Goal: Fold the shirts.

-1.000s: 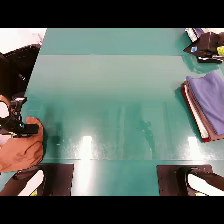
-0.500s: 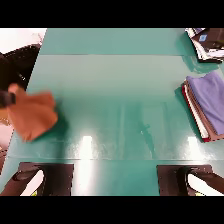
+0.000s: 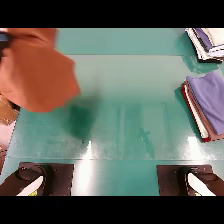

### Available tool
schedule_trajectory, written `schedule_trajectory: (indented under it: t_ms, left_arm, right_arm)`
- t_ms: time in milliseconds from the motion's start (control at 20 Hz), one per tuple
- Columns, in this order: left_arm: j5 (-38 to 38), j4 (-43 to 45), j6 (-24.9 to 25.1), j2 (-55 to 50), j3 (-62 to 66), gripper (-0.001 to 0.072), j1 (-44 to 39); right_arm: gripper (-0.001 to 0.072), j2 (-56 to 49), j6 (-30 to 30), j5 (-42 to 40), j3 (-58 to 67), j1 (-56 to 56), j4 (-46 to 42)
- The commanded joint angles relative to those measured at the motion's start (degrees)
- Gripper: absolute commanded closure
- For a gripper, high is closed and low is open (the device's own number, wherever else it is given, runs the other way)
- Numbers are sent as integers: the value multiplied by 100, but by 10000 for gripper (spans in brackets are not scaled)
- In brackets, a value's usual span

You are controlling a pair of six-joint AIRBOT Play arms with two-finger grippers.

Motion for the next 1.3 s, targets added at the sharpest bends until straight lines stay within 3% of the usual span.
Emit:
schedule_trajectory:
  t_ms: [0, 150, 200, 250, 300, 350, 500, 650, 900, 1050, 1250]
  left_arm:
    - [-243, -133, 13, -1067, 125, 684, -1340]
    - [-417, -258, 282, -2253, 125, 678, -2459]
    - [-358, -348, 525, -2612, 125, 502, -2728]
    - [-299, -376, 656, -2903, 125, 178, -2900]
    - [-291, -319, 664, -3082, 125, 138, -2962]
    - [-337, -114, 660, -3161, 125, 175, -2929]
    - [-623, 599, 608, -3023, 125, 175, -2385]
    - [-669, 426, 317, -2938, 83, 175, -1322]
    - [546, -1327, 435, -2955, -1272, 176, -125]
    - [1401, -2166, 785, -3132, -1958, 175, 2]
    - [1851, -3185, 1261, -3720, -1954, 175, -61]
  right_arm:
    - [695, 289, 4, -26, 2, -407, 4]
    - [695, 487, 7, 184, 2, -765, 7]
    - [695, 542, 7, 269, 2, -859, 4]
    - [695, 586, 7, 341, 2, -940, 7]
    - [695, 623, 7, 424, 2, -1019, 7]
    - [695, 627, 7, 507, 2, -1080, 13]
    - [695, 581, 9, 758, -4, -1152, 13]
    - [695, 400, 9, 1014, -4, -1150, 48]
    - [695, -129, 9, 1637, -4, -1038, 50]
    - [695, -461, 7, 1801, -4, -651, 26]
    - [695, -776, 9, 1917, -15, -321, -4]
